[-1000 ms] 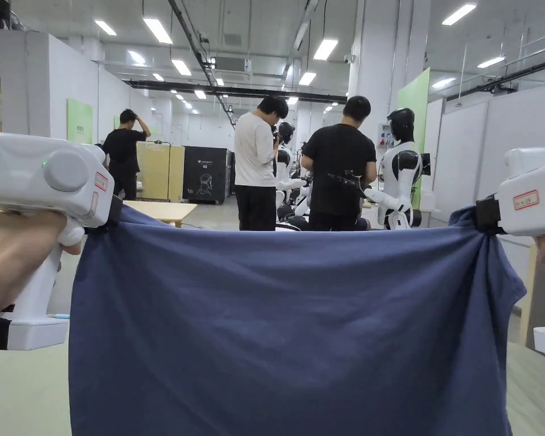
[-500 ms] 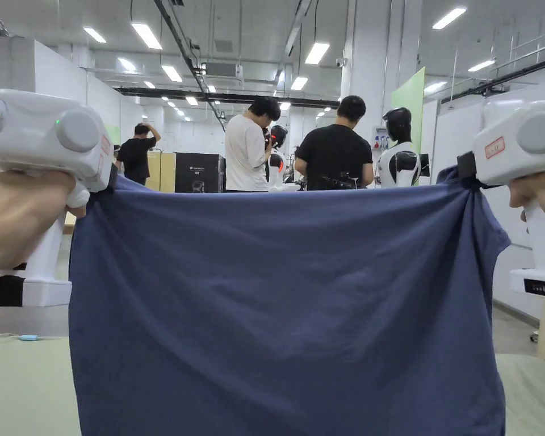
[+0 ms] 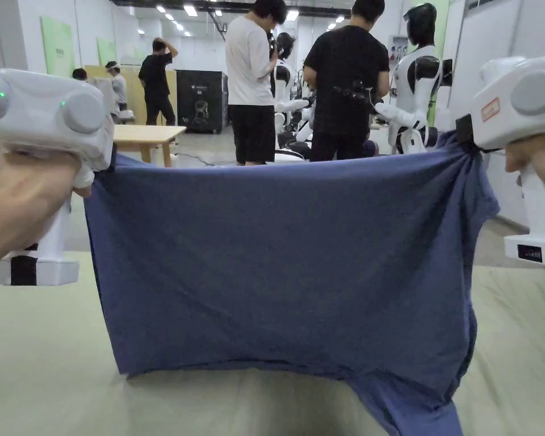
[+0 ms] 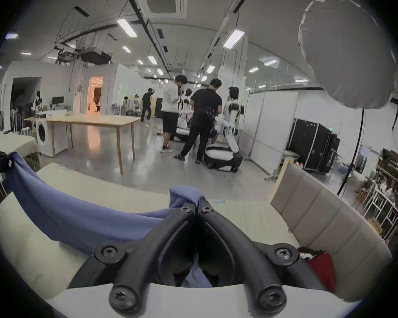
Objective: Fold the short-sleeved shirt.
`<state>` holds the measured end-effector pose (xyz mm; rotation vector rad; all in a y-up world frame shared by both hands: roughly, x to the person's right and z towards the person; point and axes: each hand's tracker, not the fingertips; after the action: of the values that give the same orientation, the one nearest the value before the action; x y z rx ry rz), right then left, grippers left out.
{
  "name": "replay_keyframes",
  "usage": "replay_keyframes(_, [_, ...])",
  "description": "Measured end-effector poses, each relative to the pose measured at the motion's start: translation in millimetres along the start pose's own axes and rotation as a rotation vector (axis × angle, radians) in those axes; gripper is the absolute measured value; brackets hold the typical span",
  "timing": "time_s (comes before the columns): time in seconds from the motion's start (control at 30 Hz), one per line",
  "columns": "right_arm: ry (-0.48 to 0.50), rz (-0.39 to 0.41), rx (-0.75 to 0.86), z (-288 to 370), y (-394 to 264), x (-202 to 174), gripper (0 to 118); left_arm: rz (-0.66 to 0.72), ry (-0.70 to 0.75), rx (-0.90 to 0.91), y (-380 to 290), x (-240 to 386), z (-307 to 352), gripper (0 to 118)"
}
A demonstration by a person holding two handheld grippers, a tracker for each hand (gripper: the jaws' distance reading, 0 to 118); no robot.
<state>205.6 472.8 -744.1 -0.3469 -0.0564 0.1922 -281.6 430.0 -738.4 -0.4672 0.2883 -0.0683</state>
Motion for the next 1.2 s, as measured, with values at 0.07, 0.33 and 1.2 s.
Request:
replay_keyframes(0.07, [0.014,-0.018,-0.042,-3,-38,-1,2,-0.025,-0.012,-0.035,-29,6,-12,1])
replay_keyframes(0.33, [0.108,-0.041,-0.217,53,-190,0,2,-0.09,-0.093,-0.187,-170,1,8,1])
replay_keyframes(1.2, [0.238,-0.056,-0.43,331,-424,3,2,-0.11,-0.285,-0.364,-409,-115,248,1])
